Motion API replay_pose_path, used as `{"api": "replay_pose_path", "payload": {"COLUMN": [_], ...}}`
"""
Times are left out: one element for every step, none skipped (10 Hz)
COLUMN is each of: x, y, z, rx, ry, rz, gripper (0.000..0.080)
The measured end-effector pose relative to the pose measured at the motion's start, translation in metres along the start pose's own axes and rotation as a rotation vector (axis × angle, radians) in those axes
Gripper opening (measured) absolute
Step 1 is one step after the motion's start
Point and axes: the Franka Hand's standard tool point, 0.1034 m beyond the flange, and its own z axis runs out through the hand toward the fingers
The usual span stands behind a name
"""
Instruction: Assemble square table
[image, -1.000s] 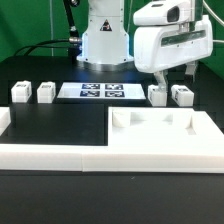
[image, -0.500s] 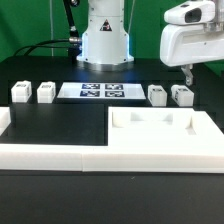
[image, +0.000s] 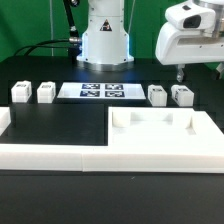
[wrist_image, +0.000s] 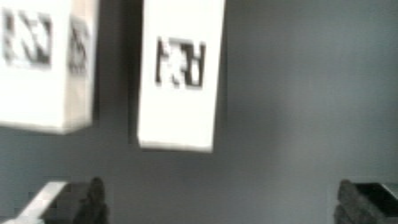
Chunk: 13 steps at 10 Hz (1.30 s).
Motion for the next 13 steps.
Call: {"api": "replay_pose_path", "payload": {"x": [-0.001, 0.003, 0.002, -0.001, 0.003, -0.004, -0.005, -0.003, 0.002, 0.002, 0.002, 0.001, 0.001], "y": [0.000, 0.001, 0.001, 0.002, 0.001, 0.003, 0.003, 0.002, 0.003, 0.003, 0.002, 0.002, 0.003], "z": [0.000, 0.004, 0.005, 0.005, 0.006, 0.007, 0.010, 0.019, 0.025, 0.024, 0.025, 0.025, 0.026], "rx": [-0.013, -0.007, -0.013, -0.023, -0.023, -0.033, -0.037, -0.027, -0.022, -0.023, -0.023, -0.023, -0.022], "ry": [-0.089, -0.141, -0.197, -0.287, -0.325, -0.403, -0.484, -0.559, -0.572, -0.569, -0.570, -0.571, -0.574], "rz": [0.003, -0.008, -0.007, -0.008, -0.007, -0.008, -0.007, 0.001, 0.006, 0.005, 0.004, 0.004, 0.002], "gripper": [0.0649, 0.0649, 0.0649, 0.0649, 0.0649, 0.0649, 0.0649, 0.0649, 0.0649, 0.0649, 0.0649, 0.0649, 0.0649]}}
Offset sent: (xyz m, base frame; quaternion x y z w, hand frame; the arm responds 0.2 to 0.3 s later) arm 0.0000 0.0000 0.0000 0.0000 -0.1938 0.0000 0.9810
